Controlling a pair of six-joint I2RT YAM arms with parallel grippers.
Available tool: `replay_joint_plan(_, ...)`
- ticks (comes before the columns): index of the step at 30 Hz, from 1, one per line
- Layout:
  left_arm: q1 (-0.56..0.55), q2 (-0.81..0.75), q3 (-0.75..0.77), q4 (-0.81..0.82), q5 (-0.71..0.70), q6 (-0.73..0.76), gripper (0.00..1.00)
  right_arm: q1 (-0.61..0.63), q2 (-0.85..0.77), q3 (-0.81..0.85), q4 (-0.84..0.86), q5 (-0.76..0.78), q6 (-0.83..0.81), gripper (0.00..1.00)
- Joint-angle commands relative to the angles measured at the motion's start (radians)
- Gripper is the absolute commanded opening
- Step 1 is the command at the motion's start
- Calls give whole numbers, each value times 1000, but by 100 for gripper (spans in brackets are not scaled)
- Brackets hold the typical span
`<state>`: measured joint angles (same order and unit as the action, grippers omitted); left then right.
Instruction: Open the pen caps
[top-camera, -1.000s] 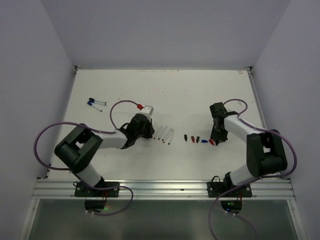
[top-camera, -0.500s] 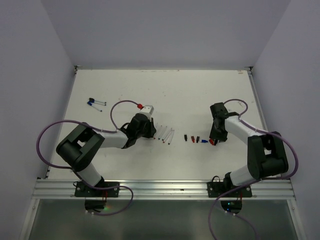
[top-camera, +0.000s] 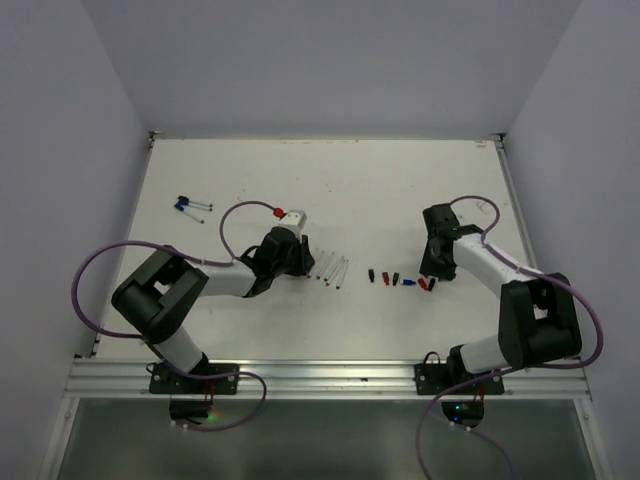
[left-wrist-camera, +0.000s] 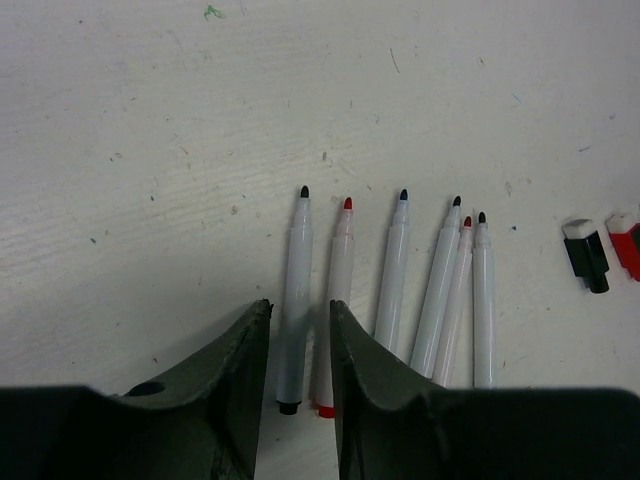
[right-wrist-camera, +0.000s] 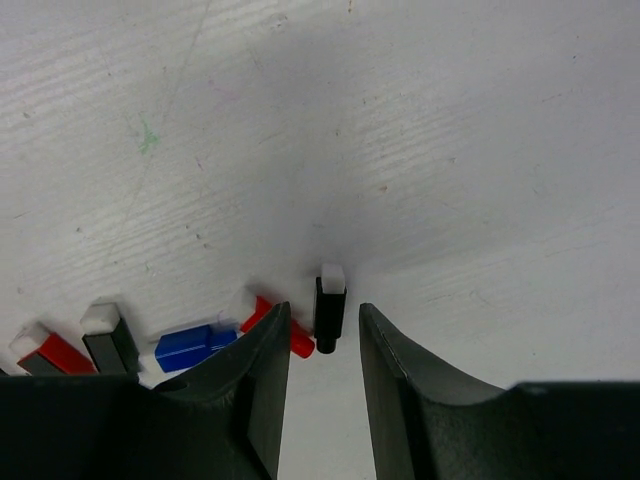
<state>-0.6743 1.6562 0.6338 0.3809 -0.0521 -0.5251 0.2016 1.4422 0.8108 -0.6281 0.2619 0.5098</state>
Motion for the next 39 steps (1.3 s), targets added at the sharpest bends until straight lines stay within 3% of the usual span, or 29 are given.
replay_joint_plan(1,7,-28,-17,-83,-43,-9,34,-4,-54,25,-4,-13,-20,38)
replay_joint_plan(2,7,-36,-14,-92,-52,-10,36,-4,-58,30,-7,-9,-24,39)
replay_joint_plan(6,7,-103,12,-142,-71,-12,46,-4,-89,63,-44,7,-40,56)
replay_joint_plan(10,7,-186,44,-221,-104,-16,57,-4,-121,114,-71,7,-56,62)
replay_joint_plan(15,15,-317,134,-414,-349,-85,65,-2,-151,204,-87,-16,-85,73)
replay_joint_plan(17,51,-323,182,-540,-441,-113,67,-1,-158,240,-62,-85,-89,81)
replay_joint_plan(20,165,-271,266,-671,-428,-165,65,1,-178,261,19,-180,-85,99)
replay_joint_plan(24,344,-202,288,-686,-310,-205,64,-2,-148,287,113,-341,-65,99)
replay_joint_plan(28,507,-135,346,-753,-325,-246,66,-1,-50,309,203,-521,-30,99)
replay_joint_plan(32,564,-38,449,-833,-420,-263,66,-1,-13,306,252,-530,-2,96)
replay_joint_plan(39,653,158,582,-886,-442,-279,62,39,-89,271,265,-469,-22,92)
